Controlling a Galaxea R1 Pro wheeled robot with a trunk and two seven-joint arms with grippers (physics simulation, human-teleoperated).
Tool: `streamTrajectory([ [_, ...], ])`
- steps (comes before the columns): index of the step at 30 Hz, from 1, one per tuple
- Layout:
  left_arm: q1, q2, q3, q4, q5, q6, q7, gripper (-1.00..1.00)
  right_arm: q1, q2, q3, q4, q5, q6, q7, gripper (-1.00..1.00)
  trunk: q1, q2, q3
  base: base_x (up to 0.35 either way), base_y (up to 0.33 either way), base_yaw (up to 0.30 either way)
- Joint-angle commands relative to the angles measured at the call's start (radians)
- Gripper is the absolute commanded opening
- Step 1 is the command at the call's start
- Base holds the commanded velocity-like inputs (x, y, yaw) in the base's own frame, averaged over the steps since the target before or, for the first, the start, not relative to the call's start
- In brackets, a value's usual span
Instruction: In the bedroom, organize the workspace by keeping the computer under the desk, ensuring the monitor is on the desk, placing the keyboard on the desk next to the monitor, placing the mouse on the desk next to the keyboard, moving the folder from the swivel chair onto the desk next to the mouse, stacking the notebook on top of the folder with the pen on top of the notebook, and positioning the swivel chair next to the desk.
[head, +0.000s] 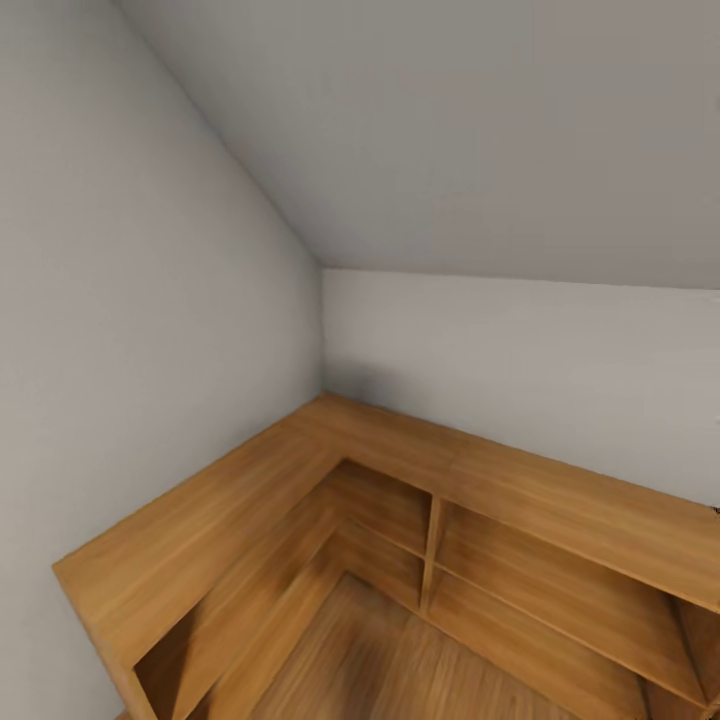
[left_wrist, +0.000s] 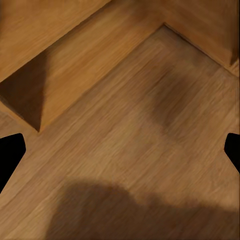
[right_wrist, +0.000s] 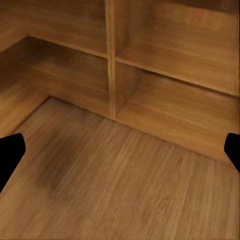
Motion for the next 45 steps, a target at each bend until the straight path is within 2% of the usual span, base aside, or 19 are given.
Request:
streamTrajectory([
  [1,-0.001,0.001,-0.008,0.000,0.010,-0.005,0.007,1.00,-0.001,0.000,0.009,0.001,-0.008,-0.003,-0.004,1.00,0.001,-0.001,-0.001,0.319,0.000,-0.290],
  [10,-0.001,0.001,-0.006,0.000,0.010,-0.005,0.008,1.00,-0.001,-0.001,0.009,0.002,-0.008,0.001,-0.004,1.00,0.001,-0.001,-0.001,0.107,0.000,-0.290],
  [16,-0.001,0.001,-0.005,0.000,0.011,-0.005,0.008,1.00,-0.001,0.000,0.009,0.001,-0.008,0.033,-0.003,1.00,0.001,-0.001,-0.001,0.004,0.000,-0.291],
  [23,-0.001,0.001,-0.005,0.000,0.012,-0.005,0.008,1.00,-0.001,-0.001,0.009,0.002,-0.008,0.035,-0.002,1.00,0.001,-0.001,-0.001,0.017,0.017,-0.291],
  [33,-0.001,0.001,-0.005,0.000,0.012,-0.005,0.008,1.00,-0.001,0.000,0.009,0.002,-0.008,0.035,-0.002,1.00,0.001,-0.001,-0.001,0.170,0.158,-0.291],
  [45,-0.001,0.001,-0.005,0.000,0.012,-0.005,0.008,1.00,-0.001,-0.001,0.009,0.001,-0.008,0.035,-0.002,1.00,0.001,-0.001,-0.001,-0.015,0.010,-0.291],
])
